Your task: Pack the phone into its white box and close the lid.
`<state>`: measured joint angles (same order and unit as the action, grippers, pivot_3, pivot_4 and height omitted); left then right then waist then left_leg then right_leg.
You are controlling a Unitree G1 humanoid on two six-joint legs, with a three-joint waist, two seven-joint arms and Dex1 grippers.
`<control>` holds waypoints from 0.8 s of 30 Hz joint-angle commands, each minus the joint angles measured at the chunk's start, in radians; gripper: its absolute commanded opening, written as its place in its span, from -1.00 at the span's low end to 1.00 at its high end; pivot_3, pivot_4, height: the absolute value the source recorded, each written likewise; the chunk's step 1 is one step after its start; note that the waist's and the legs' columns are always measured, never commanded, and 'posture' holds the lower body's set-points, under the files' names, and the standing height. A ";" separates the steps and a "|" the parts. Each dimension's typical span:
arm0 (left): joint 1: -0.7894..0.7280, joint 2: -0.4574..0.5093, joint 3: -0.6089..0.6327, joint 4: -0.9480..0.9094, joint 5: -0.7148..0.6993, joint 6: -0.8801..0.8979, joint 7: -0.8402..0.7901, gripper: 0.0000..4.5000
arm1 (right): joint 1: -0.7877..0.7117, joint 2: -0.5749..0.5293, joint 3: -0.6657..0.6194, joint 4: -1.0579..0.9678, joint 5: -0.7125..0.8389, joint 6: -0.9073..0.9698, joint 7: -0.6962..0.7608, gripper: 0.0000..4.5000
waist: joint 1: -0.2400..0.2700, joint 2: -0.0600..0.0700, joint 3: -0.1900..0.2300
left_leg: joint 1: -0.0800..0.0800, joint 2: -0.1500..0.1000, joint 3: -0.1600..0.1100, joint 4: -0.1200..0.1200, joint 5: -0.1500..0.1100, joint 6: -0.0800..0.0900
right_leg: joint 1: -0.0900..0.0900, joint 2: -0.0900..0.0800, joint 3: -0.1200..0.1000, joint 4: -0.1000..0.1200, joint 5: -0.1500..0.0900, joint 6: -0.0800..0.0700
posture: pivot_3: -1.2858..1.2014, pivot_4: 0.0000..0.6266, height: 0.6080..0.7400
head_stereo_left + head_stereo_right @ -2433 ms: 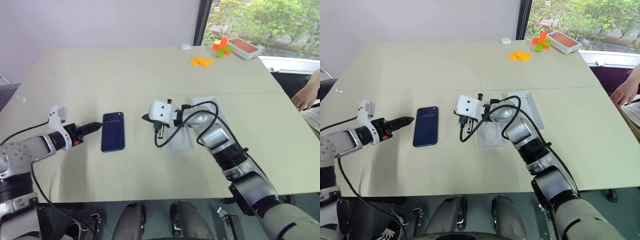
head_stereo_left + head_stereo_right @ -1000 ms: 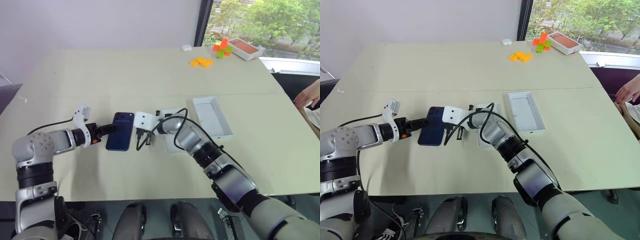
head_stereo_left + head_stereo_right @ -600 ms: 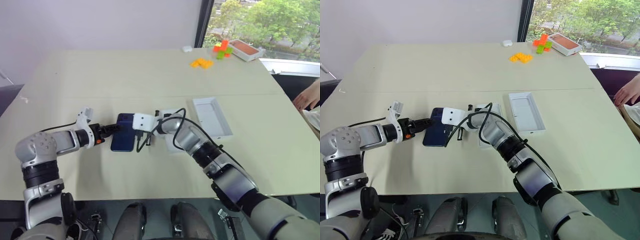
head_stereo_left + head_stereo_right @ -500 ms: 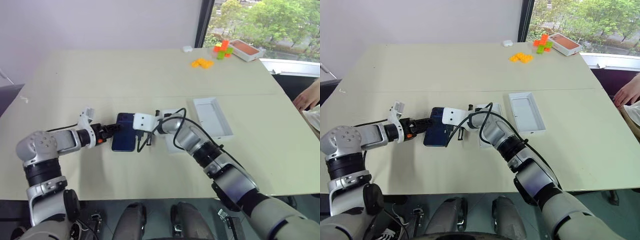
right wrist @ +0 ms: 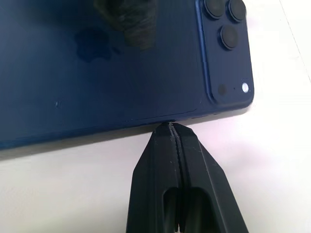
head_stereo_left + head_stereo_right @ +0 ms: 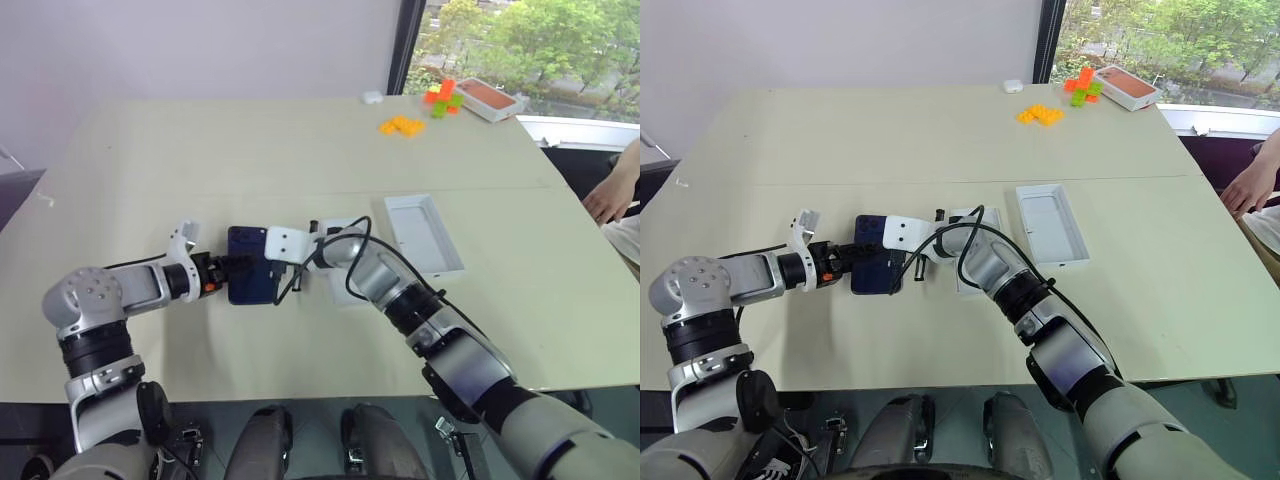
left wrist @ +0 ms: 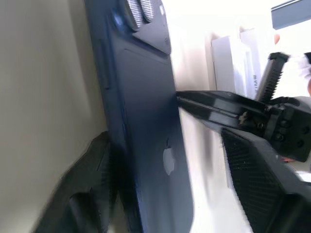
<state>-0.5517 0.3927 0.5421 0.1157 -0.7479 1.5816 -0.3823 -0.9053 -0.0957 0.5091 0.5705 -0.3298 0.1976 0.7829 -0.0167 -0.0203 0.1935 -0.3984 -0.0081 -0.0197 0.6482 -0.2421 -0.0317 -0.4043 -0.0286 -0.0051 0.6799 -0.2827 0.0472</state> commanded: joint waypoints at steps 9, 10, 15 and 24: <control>0.046 -0.014 0.042 0.043 -0.043 0.033 -0.035 -0.98 | -0.008 -0.023 -0.016 -0.029 0.001 -0.010 0.001 -1.00 | -0.004 -0.002 -0.001 | 0.005 0.000 0.000 -0.002 0.000 0.000 | 0.004 0.000 0.000 -0.001 0.000 0.000 | 0.03 -0.52 1.00; 0.052 -0.010 0.047 0.049 -0.055 0.033 -0.044 -0.98 | -0.007 -0.027 -0.022 -0.036 0.007 -0.006 0.006 -1.00 | -0.004 -0.002 -0.001 | 0.005 0.000 0.000 -0.002 0.000 0.000 | 0.003 0.000 0.000 -0.001 0.000 0.000 | 0.03 -0.52 1.00; 0.063 0.005 0.076 0.066 -0.088 0.033 -0.061 -0.98 | -0.001 -0.040 -0.071 -0.105 0.068 0.037 0.042 -1.00 | -0.003 -0.002 -0.001 | 0.001 0.000 0.000 -0.003 0.000 0.000 | 0.001 0.000 0.000 -0.003 0.000 0.000 | 0.03 -0.52 1.00; 0.062 0.005 0.185 0.067 -0.178 0.024 -0.082 -1.00 | 0.037 -0.103 -0.320 -0.387 0.415 0.409 0.207 -0.75 | -0.002 -0.002 -0.001 | -0.010 0.001 -0.001 -0.004 0.000 0.000 | -0.010 0.000 0.000 -0.005 0.000 0.000 | 0.03 -0.52 1.00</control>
<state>-0.4849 0.3913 0.6882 0.2068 -0.8904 1.6067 -0.4546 -0.8719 -0.1837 0.2363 0.2423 0.0180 0.5439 0.9628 -0.0191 -0.0221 0.1929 -0.4085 -0.0071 -0.0207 0.6439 -0.2420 -0.0321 -0.4142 -0.0284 -0.0052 0.6743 -0.2826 0.0469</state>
